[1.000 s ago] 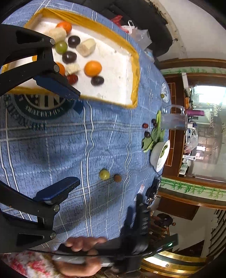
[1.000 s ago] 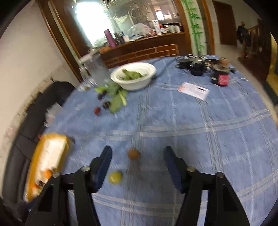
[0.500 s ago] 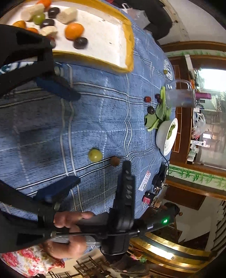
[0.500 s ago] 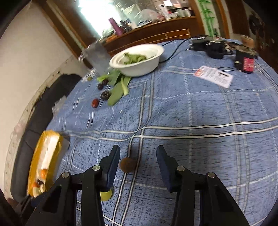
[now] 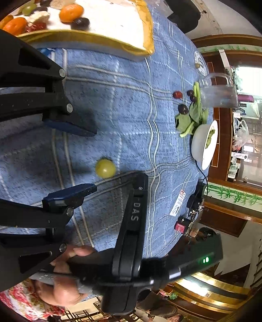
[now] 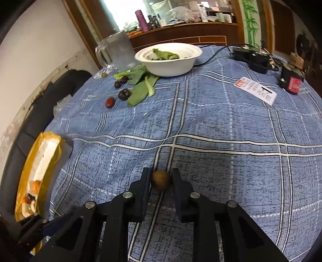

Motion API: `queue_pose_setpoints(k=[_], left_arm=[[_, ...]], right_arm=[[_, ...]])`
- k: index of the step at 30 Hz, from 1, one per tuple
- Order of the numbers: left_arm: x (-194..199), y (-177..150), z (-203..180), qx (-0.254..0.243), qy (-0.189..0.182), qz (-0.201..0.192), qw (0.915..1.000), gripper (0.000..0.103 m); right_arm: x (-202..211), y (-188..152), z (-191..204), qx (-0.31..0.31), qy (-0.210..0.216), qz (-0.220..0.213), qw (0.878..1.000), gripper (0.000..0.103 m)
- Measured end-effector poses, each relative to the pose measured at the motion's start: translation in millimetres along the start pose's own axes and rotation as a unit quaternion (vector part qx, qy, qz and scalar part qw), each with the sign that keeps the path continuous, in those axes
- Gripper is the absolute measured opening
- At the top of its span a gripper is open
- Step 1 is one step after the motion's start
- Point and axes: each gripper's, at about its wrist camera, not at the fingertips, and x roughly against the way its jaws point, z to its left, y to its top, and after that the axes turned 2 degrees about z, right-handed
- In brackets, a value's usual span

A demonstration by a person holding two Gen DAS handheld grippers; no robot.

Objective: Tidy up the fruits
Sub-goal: 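Grasp the green grape with the left gripper while the right gripper grasps the tan fruit, then carry both fruits over the tray and open both grippers to drop them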

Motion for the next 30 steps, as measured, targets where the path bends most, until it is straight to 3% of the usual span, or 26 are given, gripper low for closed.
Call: queue_pose_setpoints(k=[7, 9, 10, 16, 24, 30], left_arm=[[-33, 11, -19, -0.029, 0.003, 0.011, 0.9995, 0.045], [-37, 10, -22, -0.041, 0.021, 0.008, 0.9989, 0.021], [-36, 10, -23, -0.05, 0.033, 0.003, 0.9982, 0.021], [-24, 11, -9, -0.018, 0.029, -0.013, 0.9993, 0.021], [54, -9, 8, 0.007, 0.033, -0.064, 0.9974, 0.022], [123, -38, 67, 0.078, 0.062, -0.093, 0.9907, 0.022]], right_arm=[[6, 3, -12, -0.024, 0.002, -0.001, 1.0, 0.022], [8, 4, -13, -0.029, 0.002, -0.004, 1.0, 0.022], [10, 4, -15, -0.032, 0.002, -0.006, 0.999, 0.022], [15, 5, -19, -0.043, 0.007, -0.014, 0.999, 0.023], [28, 5, -11, -0.042, 0.026, -0.033, 0.998, 0.023], [45, -8, 19, -0.013, 0.042, -0.046, 0.998, 0.023]])
